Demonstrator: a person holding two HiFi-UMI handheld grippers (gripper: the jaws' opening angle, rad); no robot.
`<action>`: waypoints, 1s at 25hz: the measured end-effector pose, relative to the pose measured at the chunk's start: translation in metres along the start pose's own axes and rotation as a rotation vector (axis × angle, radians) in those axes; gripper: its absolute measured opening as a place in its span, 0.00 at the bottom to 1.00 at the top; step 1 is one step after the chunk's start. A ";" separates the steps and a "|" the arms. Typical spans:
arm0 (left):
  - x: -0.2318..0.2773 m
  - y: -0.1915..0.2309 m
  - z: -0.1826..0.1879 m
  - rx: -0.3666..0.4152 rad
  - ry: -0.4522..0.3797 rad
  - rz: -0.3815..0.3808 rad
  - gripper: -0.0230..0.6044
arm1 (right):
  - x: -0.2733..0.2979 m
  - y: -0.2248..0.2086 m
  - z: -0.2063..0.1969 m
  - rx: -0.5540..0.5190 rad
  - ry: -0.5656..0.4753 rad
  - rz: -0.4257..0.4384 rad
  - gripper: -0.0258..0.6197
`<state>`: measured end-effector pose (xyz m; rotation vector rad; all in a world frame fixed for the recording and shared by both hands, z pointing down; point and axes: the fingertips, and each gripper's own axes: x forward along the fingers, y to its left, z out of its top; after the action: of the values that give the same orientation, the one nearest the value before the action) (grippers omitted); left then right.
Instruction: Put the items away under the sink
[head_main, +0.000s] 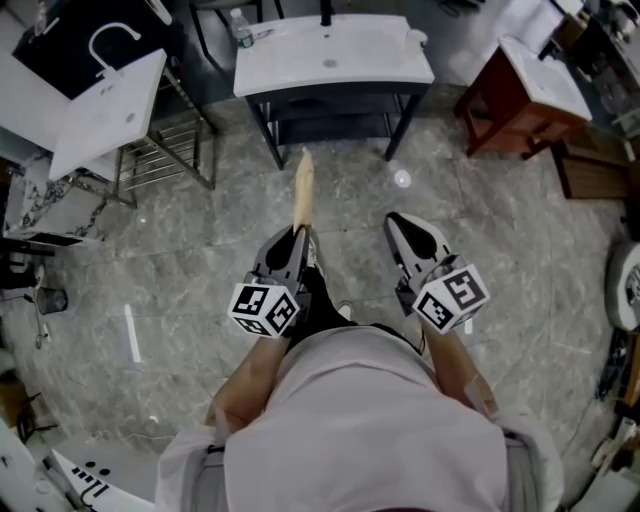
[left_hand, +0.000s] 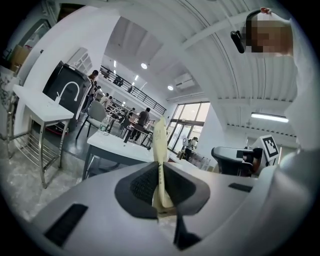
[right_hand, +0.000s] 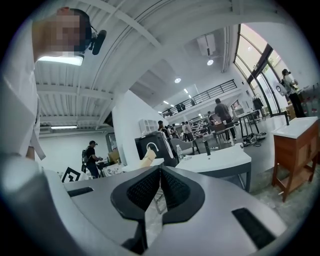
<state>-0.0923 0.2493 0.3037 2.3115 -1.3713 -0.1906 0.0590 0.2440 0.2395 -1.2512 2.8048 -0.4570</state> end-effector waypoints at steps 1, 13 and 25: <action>0.007 0.004 0.000 -0.003 0.004 -0.001 0.08 | 0.004 -0.005 0.001 0.002 0.002 -0.006 0.09; 0.093 0.104 0.037 -0.004 0.028 0.048 0.08 | 0.120 -0.065 0.014 0.027 0.031 -0.043 0.09; 0.172 0.177 0.073 -0.044 0.070 -0.003 0.08 | 0.214 -0.102 0.042 0.011 0.041 -0.134 0.09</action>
<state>-0.1729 0.0071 0.3346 2.2624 -1.3167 -0.1382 -0.0054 0.0119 0.2467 -1.4500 2.7580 -0.5097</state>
